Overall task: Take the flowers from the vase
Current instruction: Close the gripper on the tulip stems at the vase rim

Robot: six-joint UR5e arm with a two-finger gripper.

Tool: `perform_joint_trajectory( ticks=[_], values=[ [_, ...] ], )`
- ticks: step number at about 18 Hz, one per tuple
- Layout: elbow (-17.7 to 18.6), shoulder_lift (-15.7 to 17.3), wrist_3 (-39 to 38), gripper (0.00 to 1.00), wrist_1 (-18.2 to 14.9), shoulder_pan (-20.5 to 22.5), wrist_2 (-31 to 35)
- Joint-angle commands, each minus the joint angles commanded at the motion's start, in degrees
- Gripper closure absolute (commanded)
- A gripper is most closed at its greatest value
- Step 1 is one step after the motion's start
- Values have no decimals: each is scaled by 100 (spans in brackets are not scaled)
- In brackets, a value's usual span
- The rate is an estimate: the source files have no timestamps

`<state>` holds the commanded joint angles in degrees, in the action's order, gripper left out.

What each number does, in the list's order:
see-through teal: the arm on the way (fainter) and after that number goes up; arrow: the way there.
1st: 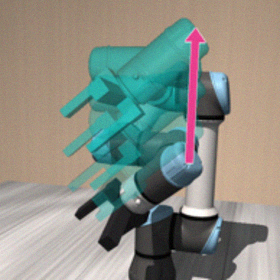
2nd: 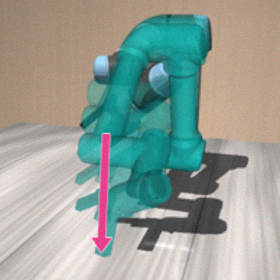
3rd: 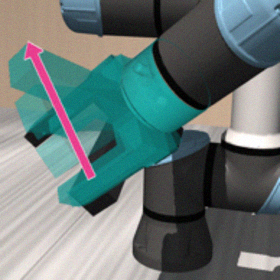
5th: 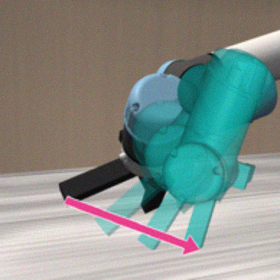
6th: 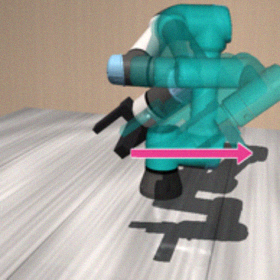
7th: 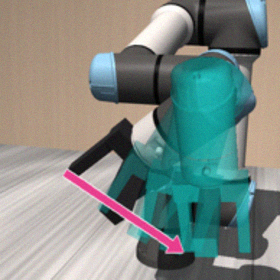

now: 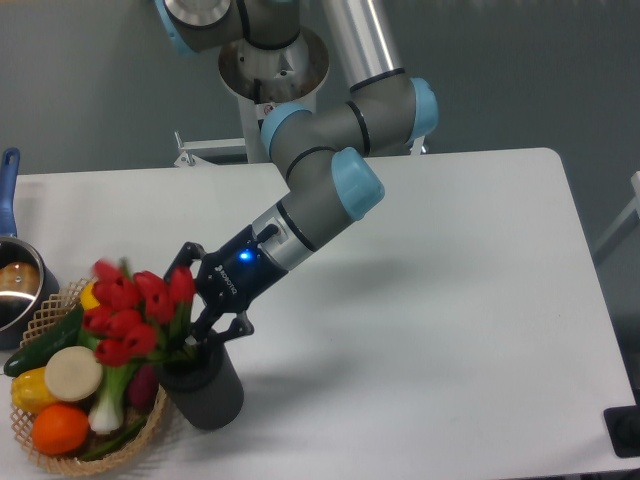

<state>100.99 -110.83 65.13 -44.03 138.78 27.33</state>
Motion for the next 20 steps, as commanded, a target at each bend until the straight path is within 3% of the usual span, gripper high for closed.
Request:
perform_joint_trajectory(
  ticks=[8, 14, 17, 20],
  values=[
    [-96, 79, -508, 100, 0, 131, -52],
    [-649, 88, -1554, 100, 0, 220, -140],
    [-869, 79, -1722, 100, 0, 343, -579],
    [-1019, 88, -2100, 100, 0, 352, -598]
  ],
)
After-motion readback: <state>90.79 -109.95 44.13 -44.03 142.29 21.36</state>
